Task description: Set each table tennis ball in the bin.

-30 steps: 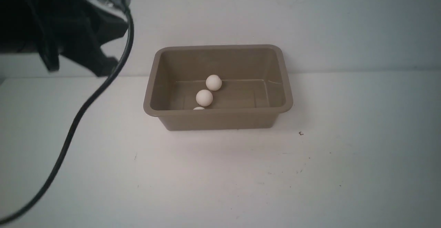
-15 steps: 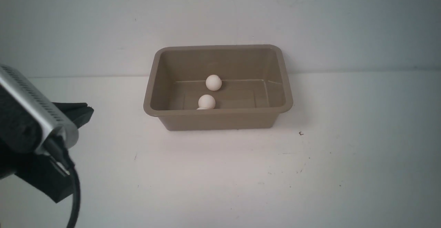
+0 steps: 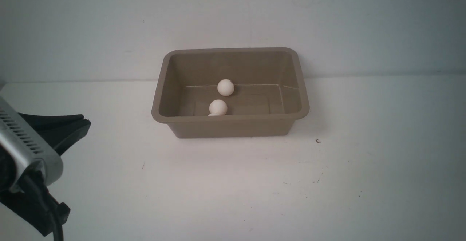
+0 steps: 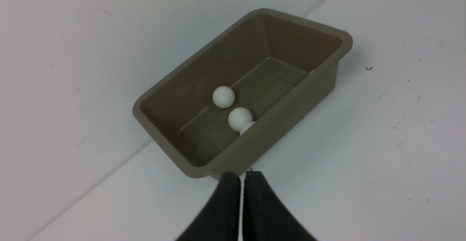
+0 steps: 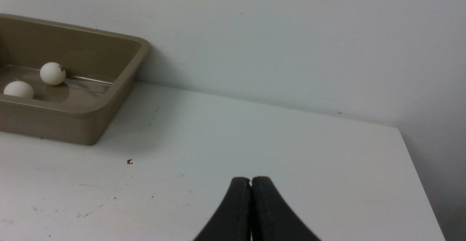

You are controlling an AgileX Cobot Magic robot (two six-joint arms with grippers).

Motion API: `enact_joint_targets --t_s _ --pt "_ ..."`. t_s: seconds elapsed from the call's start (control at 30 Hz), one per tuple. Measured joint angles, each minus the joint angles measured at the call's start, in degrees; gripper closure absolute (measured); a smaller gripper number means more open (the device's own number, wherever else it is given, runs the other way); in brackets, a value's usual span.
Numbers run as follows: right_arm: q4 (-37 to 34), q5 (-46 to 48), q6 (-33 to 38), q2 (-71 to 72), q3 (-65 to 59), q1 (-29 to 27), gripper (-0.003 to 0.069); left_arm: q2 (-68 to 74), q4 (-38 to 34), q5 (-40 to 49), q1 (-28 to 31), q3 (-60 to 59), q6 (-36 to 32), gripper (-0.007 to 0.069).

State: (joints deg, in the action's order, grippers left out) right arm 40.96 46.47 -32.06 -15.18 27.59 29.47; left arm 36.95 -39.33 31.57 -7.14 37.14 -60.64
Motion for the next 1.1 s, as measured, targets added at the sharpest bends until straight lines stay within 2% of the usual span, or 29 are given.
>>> enact_joint_targets --t_s 0.07,0.2,0.33,0.57,0.83,1.1 --pt "0.0 0.1 0.0 0.0 0.0 0.0 0.0675 -3.2 0.5 0.1 2.3 -2.2 1.9 0.0629" --pt "0.0 0.1 0.0 0.0 0.0 0.0 0.0675 -13.8 1.6 -0.6 10.3 -9.8 5.1 0.0629" --pt "0.0 0.1 0.0 0.0 0.0 0.0 0.0675 -24.6 1.8 -6.7 16.4 -19.0 6.2 0.0629" --pt "0.0 0.1 -0.1 0.0 0.0 0.0 0.0675 -35.1 1.6 -15.5 17.2 -31.9 10.4 0.0629" --pt "0.0 0.0 -0.1 0.0 0.0 0.0 0.0675 -37.6 0.3 -20.1 17.3 -38.4 12.6 0.0629" --pt "0.0 0.0 -0.1 0.0 0.0 0.0 0.0675 -37.6 -1.4 -20.2 17.3 -38.7 7.7 0.0629"
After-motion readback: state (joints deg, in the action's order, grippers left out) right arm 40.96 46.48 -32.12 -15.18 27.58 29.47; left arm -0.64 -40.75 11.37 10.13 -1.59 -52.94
